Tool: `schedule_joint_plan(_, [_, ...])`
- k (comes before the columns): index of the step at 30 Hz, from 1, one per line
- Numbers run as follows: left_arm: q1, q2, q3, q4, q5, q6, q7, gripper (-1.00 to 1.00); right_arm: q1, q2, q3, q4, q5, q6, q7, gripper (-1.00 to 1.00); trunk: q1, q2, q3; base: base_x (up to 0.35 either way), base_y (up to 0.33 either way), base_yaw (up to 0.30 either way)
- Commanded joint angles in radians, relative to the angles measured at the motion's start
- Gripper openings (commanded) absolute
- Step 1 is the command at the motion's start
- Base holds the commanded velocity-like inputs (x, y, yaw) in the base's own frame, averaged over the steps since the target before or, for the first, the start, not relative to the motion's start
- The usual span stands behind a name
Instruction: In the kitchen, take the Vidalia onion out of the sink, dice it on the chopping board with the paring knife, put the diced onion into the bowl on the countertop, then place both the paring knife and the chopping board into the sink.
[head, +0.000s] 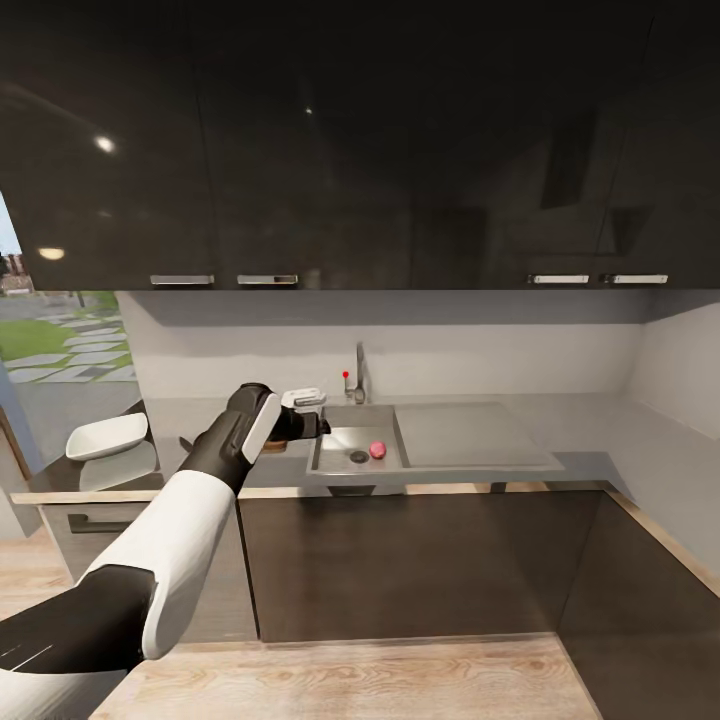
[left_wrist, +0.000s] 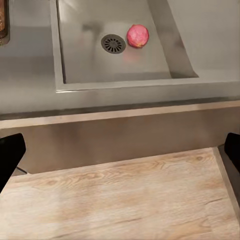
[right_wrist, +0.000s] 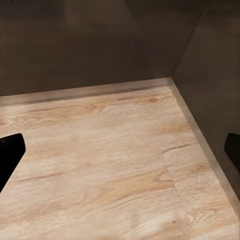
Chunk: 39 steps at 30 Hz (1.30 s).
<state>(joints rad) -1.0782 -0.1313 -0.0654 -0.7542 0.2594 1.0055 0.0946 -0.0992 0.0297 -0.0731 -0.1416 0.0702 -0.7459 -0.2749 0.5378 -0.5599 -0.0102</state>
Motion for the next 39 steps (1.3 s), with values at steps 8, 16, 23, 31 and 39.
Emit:
schedule_joint_plan(8, [-0.001,-0.004,-0.062,0.007,0.005,-0.001,0.014,1.00,-0.001,-0.003,-0.008,0.000,0.007,-0.005,-0.002,1.00,0.000,-0.001,-0.001,0.162,-0.128,0.000])
schedule_joint_plan(16, [-0.002,-0.004,-0.077,0.015,0.001,-0.003,0.016,1.00,-0.001,-0.001,-0.011,0.000,0.006,-0.003,-0.003,1.00,0.000,-0.001,-0.001,0.258,-0.214,0.000])
schedule_joint_plan(23, [-0.002,0.000,-0.079,0.017,0.000,-0.004,0.077,1.00,-0.001,0.001,-0.011,0.000,0.007,-0.003,-0.003,1.00,0.000,-0.001,-0.001,0.270,-0.207,0.000])
schedule_joint_plan(31, [-0.002,0.002,-0.079,0.043,0.000,-0.005,0.108,1.00,-0.001,0.004,-0.010,0.000,0.007,-0.003,-0.003,1.00,0.000,-0.001,-0.001,0.284,-0.165,0.000])
schedule_joint_plan(39, [-0.002,0.003,-0.079,0.104,-0.002,-0.008,0.109,1.00,-0.001,0.000,-0.009,0.007,0.006,0.003,-0.004,1.00,0.000,-0.001,-0.001,0.274,-0.155,0.000])
